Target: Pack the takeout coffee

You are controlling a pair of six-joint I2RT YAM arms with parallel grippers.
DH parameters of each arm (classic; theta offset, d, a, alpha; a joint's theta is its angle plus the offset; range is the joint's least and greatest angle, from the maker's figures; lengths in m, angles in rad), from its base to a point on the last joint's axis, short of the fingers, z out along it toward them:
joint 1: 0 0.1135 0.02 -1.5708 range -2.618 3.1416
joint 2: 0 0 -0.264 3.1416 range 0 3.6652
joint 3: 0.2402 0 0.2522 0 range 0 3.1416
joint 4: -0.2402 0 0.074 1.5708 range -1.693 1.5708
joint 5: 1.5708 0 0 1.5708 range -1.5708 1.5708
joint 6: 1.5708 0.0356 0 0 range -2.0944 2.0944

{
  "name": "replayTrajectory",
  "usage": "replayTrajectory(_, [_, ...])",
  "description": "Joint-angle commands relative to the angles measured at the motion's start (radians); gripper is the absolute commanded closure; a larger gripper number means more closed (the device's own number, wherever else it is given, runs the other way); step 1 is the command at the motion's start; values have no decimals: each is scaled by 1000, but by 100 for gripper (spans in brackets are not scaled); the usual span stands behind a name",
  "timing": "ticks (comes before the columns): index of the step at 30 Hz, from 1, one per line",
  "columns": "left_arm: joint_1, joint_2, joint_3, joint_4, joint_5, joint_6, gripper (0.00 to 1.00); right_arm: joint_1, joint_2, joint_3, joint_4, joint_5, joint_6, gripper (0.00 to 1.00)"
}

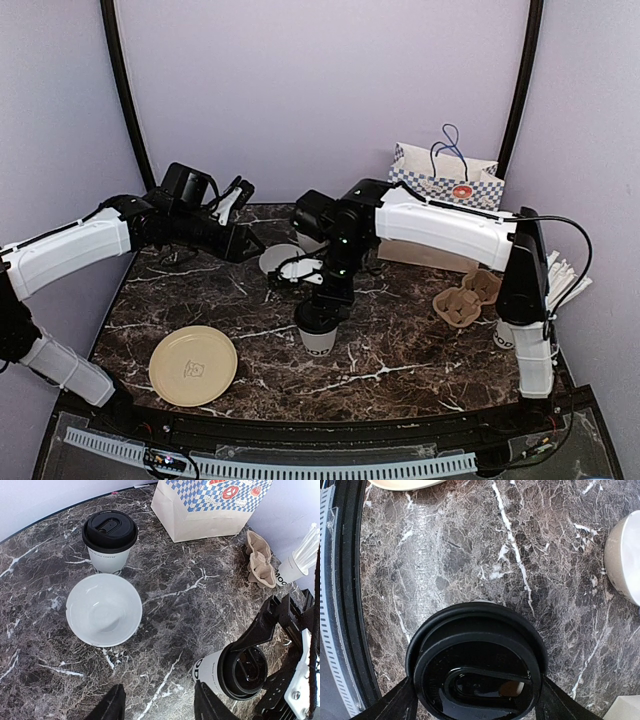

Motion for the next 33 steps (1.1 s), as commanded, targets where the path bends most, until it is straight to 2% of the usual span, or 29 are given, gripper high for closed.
replayTrajectory(1, [5,-28,-19,8,7,10,50,20,15,13,-7,14,6,18])
replayTrajectory(3, [6,-28,-19,8,7,9,50,21,10,12,-7,19,4,13])
replayTrajectory(4, [5,-30,-18,7,6,9,50,21,5,12,-6,22,4,5])
replayTrajectory(5, [5,-31,-17,6,2,7,50,21,0,11,-7,25,4,2])
replayTrajectory(12, [12,-25,-29,-5,-19,-88,44,21,-108,-20,15,60,10,2])
replayTrajectory(19, [10,-47,-108,87,126,-227,47,4,-232,-96,34,63,25,2])
replayTrajectory(21, [5,-54,-136,125,173,-276,48,-27,-266,-154,88,49,53,2])
replayTrajectory(23, [-1,-68,-178,185,215,-328,48,-84,-324,-286,272,55,152,2])
replayTrajectory(25, [-6,-68,-219,239,255,-371,49,-180,-374,-403,403,-48,258,2])
replayTrajectory(28, [-13,-49,-269,312,308,-413,49,-323,-368,-518,470,-283,378,3])
replayTrajectory(31, [-22,-20,-304,383,345,-463,49,-386,-319,-587,479,-473,417,19])
replayTrajectory(33, [-27,-7,-316,401,368,-482,50,-397,-304,-629,504,-570,429,26])
